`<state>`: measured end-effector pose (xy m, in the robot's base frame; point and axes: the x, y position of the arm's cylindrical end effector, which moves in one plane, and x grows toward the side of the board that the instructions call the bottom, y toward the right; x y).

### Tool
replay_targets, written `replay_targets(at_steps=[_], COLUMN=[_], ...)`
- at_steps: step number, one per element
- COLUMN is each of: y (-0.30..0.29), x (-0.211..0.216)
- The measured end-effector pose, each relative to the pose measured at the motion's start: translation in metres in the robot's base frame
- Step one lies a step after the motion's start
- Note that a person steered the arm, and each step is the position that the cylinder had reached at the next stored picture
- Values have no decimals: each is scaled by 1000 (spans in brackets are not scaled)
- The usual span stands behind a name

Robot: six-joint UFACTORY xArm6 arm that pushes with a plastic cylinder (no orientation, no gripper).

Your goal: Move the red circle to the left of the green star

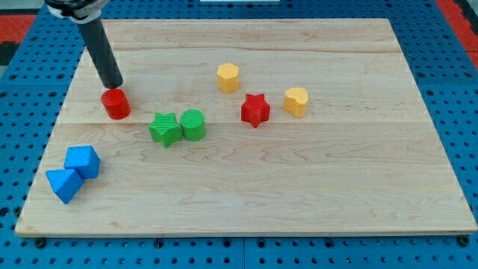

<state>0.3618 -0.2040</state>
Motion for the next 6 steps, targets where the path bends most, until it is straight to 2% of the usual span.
replay_targets(at_steps=[1,2,3,4,5,6], y=[34,19,-22,-23,-36,-8], x=[3,18,37,59,63,54])
